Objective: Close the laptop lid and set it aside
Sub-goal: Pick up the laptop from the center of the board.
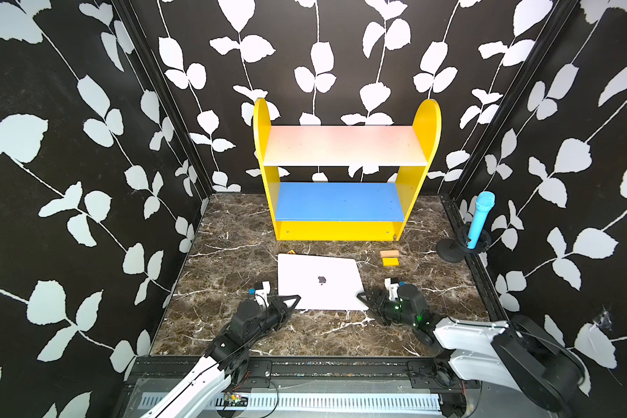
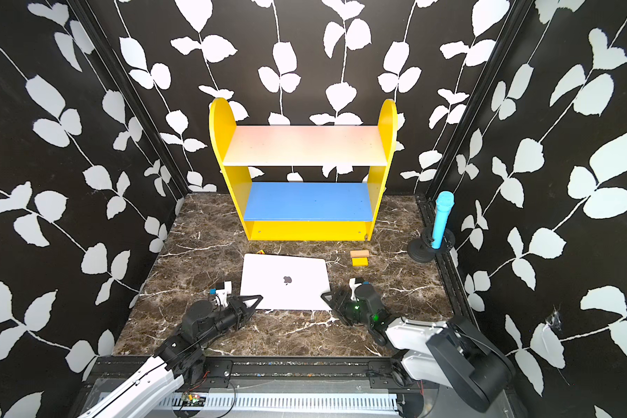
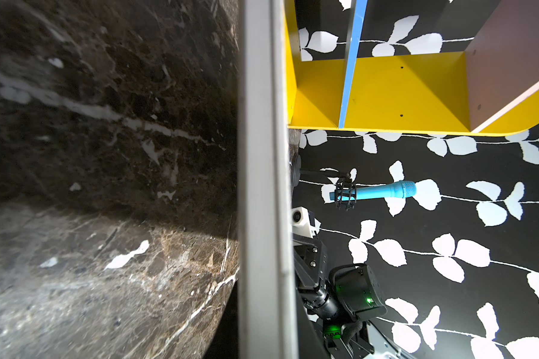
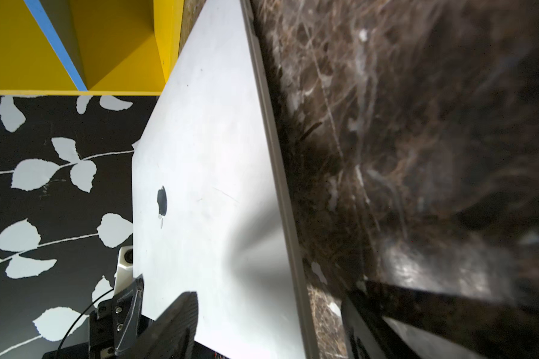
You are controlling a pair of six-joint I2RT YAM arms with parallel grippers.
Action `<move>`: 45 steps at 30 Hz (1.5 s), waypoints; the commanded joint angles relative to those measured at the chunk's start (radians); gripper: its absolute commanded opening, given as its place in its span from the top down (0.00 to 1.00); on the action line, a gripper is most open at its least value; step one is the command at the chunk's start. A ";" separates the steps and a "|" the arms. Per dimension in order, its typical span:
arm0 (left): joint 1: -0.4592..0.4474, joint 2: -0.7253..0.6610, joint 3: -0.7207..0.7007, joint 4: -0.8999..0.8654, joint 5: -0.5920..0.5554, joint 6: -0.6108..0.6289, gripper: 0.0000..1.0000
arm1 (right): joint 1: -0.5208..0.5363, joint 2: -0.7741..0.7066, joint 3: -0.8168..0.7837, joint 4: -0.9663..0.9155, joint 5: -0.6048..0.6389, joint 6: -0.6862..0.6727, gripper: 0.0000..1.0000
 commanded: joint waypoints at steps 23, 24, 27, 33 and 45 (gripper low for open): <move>-0.002 -0.016 -0.011 0.109 0.032 0.029 1.00 | 0.004 0.057 0.045 0.166 -0.045 0.041 0.63; -0.002 -0.014 -0.011 0.101 0.032 0.031 1.00 | 0.005 0.045 0.047 0.153 -0.043 0.037 0.63; -0.002 -0.005 -0.011 0.088 0.032 0.039 1.00 | 0.005 0.000 0.046 0.108 -0.033 0.026 0.65; -0.002 0.012 -0.006 0.086 0.032 0.045 1.00 | 0.004 -0.121 0.048 0.013 -0.003 0.006 0.68; -0.002 0.028 0.045 0.087 0.023 0.068 0.89 | 0.004 -0.322 0.078 -0.171 0.029 -0.010 0.75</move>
